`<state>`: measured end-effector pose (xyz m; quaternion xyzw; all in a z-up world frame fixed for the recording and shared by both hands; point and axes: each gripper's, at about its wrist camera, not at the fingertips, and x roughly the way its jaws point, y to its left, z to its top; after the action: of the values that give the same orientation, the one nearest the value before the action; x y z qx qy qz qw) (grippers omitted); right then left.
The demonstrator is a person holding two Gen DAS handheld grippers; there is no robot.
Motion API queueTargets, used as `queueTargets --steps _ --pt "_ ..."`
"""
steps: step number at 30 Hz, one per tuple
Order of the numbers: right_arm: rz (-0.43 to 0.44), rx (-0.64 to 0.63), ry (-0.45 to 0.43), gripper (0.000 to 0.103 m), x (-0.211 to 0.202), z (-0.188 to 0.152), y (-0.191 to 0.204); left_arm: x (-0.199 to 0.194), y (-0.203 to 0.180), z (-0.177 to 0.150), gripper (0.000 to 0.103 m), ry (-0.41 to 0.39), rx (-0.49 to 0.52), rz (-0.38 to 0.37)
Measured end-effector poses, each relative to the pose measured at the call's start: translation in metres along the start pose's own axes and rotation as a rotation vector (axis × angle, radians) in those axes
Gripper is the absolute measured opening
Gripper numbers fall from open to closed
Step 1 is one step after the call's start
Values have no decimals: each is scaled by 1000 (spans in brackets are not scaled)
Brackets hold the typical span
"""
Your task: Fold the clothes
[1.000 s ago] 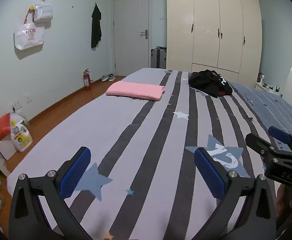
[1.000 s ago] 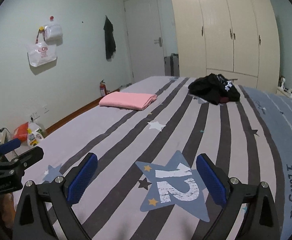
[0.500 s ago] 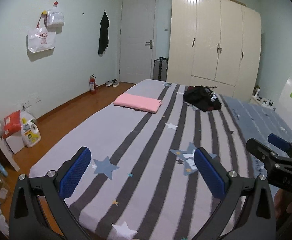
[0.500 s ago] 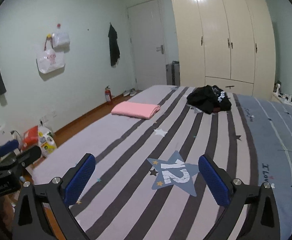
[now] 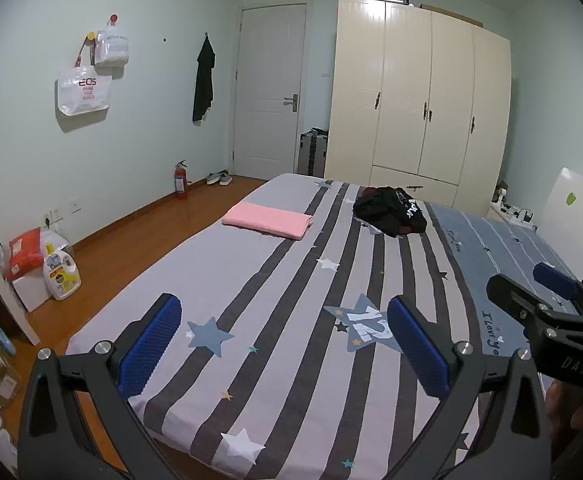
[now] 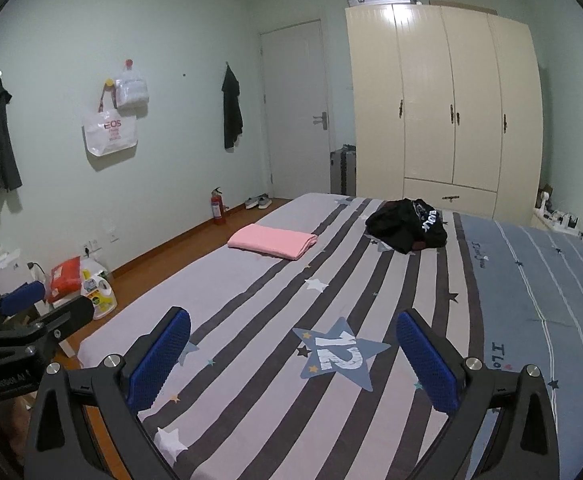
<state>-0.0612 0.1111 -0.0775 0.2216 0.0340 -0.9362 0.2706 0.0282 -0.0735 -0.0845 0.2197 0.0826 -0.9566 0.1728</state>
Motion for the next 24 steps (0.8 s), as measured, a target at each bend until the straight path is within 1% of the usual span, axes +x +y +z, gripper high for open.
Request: queueTargets --steps 24 --pt "17 -1 -4 102 -1 -1 12 -12 4 1 102 -22 1 25"
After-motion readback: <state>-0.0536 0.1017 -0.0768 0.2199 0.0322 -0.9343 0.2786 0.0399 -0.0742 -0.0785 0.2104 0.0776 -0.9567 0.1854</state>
